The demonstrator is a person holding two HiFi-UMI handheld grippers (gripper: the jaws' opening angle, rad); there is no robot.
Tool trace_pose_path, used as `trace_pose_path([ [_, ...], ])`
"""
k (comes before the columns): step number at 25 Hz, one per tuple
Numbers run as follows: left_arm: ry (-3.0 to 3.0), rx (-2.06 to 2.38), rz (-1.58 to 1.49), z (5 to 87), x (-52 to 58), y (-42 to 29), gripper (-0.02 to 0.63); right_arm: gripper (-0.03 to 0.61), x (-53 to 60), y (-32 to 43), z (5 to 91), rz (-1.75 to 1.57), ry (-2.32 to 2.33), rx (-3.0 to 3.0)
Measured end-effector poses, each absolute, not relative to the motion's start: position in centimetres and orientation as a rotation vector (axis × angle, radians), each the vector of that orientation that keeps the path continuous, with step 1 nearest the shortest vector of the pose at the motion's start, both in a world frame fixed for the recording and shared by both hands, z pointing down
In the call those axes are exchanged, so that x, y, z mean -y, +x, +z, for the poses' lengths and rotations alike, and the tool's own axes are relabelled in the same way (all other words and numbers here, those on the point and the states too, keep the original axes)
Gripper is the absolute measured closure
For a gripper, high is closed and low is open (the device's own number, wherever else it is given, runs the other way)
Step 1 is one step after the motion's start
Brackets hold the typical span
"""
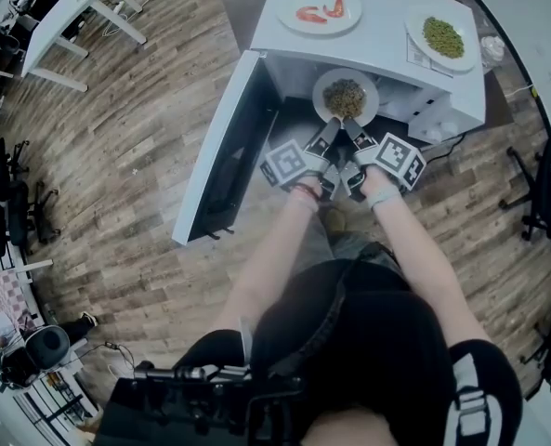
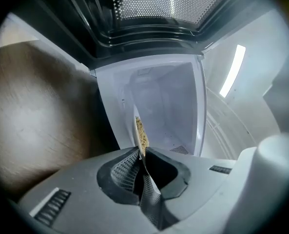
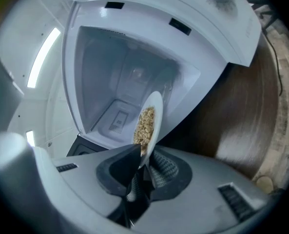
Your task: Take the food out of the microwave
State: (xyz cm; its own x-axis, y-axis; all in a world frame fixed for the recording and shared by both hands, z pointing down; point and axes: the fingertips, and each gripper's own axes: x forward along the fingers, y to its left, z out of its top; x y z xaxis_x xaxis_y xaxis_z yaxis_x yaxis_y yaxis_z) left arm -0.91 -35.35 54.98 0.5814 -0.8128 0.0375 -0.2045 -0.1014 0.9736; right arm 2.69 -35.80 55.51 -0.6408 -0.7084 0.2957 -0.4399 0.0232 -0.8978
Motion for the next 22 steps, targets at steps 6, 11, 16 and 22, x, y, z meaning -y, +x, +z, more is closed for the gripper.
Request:
trace_pose_path([
  [6, 1.652, 0.891, -0.631, 55.0, 34.7, -1.0, 0.577, 0.515, 35.3, 2.5, 55.7, -1.642, -1.162, -2.099],
  [11, 1.641, 0.908, -0.654, 55.0, 33.8, -1.5, 0.577, 0.515, 34.5, 2.0, 55.5, -1.634, -1.141, -2.169],
  [16, 1.639, 0.907, -0.674, 54.6, 33.0, -1.7, 0.58, 0.518, 33.8, 1.8, 55.1, -1.623, -1.115, -2.17],
  [22, 1.65, 0.891, -0.655, 54.2, 32.0, -2.1, 0.581, 0.52, 32.9, 1.3, 54.7, -1.615, -1.083, -2.165],
])
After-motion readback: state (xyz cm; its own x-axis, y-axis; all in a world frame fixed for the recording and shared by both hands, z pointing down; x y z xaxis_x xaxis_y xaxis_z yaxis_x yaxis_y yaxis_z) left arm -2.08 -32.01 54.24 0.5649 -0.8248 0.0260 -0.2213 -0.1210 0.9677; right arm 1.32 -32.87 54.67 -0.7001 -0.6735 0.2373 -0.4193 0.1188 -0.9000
